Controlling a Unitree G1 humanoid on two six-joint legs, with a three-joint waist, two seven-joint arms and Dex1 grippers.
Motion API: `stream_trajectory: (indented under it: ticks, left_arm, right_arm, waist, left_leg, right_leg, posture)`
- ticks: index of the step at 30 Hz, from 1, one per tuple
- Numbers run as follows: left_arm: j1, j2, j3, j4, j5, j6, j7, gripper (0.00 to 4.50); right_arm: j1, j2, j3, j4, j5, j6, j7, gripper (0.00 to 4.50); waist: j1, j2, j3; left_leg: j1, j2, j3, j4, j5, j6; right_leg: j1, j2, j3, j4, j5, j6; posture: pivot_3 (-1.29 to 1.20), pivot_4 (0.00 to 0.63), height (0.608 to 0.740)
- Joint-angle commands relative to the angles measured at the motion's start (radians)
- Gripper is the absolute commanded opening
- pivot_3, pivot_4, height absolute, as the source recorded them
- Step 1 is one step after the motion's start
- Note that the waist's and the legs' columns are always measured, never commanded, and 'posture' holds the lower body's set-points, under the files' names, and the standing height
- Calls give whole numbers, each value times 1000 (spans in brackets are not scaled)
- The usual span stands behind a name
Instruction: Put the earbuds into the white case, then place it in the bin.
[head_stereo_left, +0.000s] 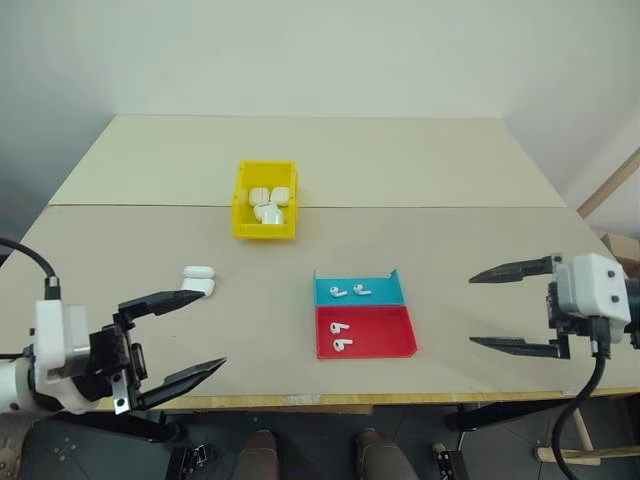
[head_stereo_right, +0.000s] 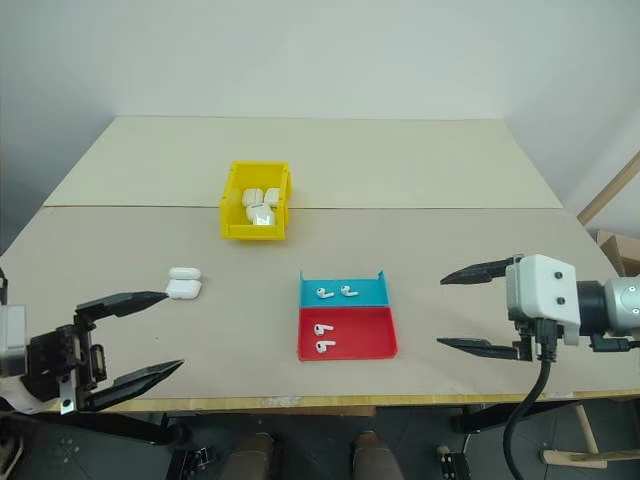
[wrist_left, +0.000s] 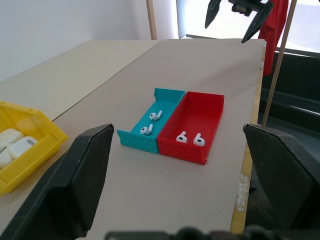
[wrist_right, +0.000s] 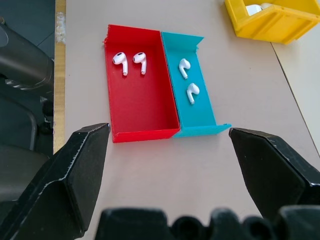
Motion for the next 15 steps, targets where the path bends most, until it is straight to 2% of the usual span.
stream_trajectory:
  ticks: [1, 12, 15]
  left_arm:
    - [1, 14, 12, -2, -2, -5, -7, 4500]
    - [6, 13, -1, -28, 10, 23, 72, 4500]
    - [11, 11, 0, -61, 2, 62, 137, 4500]
  right_arm:
    - [-8, -10, -8, -6, 3, -25, -3, 4426]
    - [-15, -22, 0, -11, 3, -4, -8, 4426]
    - [-27, -28, 11, -11, 5, 4, -11, 4426]
  waist:
    - [0, 0, 0]
    - [0, 0, 0]
    - [-1, 0, 0]
  left_leg:
    - [0, 0, 0, 0, 0, 0]
    - [0, 0, 0, 0, 0, 0]
    - [0, 0, 0, 0, 0, 0]
  right_leg:
    - [0, 0, 0, 0, 0, 0]
    - [0, 0, 0, 0, 0, 0]
    - [0, 0, 0, 0, 0, 0]
  posture:
    - [0, 150, 740]
    - [0, 150, 740]
    - [0, 150, 740]
